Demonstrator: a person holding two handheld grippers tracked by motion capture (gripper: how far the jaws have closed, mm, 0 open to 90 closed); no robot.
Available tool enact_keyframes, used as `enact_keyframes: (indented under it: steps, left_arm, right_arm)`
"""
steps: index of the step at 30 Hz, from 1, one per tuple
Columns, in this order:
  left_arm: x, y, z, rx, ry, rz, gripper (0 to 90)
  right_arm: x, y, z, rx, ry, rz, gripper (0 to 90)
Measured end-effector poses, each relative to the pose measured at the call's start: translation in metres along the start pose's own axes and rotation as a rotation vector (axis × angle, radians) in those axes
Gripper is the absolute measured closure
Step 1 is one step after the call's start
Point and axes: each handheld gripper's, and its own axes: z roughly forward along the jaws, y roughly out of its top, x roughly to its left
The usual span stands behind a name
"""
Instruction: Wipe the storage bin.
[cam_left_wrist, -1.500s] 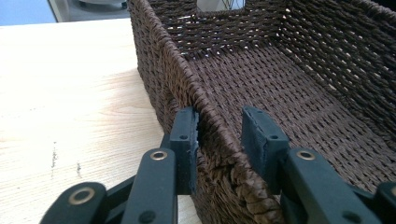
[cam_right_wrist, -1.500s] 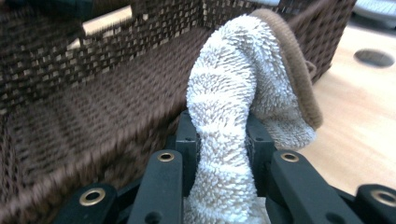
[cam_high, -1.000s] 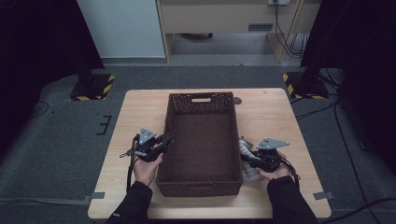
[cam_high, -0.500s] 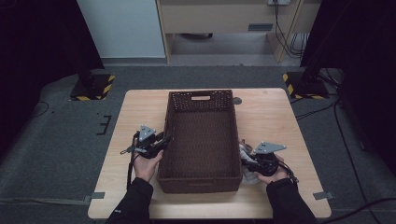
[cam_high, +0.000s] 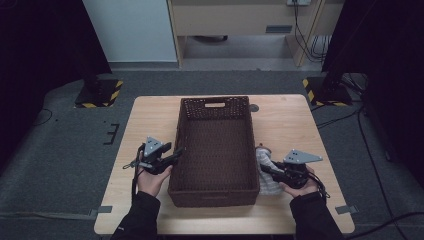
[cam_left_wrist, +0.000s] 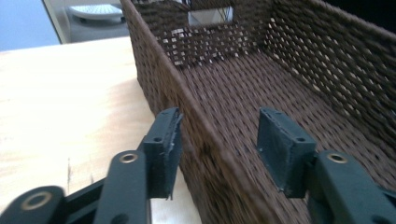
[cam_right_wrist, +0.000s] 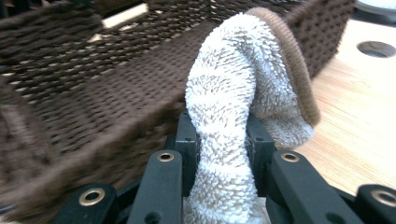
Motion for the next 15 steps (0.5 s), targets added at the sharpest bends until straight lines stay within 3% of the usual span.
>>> enact_keyframes:
  steps: [4, 7, 11, 15]
  left_arm:
    - [-0.005, -0.011, -0.008, 0.041, -0.015, -0.007, 53.5]
    - [-0.005, -0.015, -0.008, 0.03, -0.027, -0.032, 56.8]
    - [-0.008, -0.015, -0.004, 0.04, 0.005, -0.039, 62.9]
    - [-0.008, -0.015, -0.002, 0.032, 0.015, -0.057, 65.9]
  right_arm:
    - [0.01, -0.01, 0.004, 0.044, 0.012, -0.02, 73.3]
    - [0.009, -0.017, 0.012, 0.095, 0.013, -0.02, 73.3]
    - [0.007, -0.03, 0.028, 0.189, 0.008, -0.025, 73.2]
    - [0.007, -0.029, 0.029, 0.193, 0.003, -0.019, 73.2]
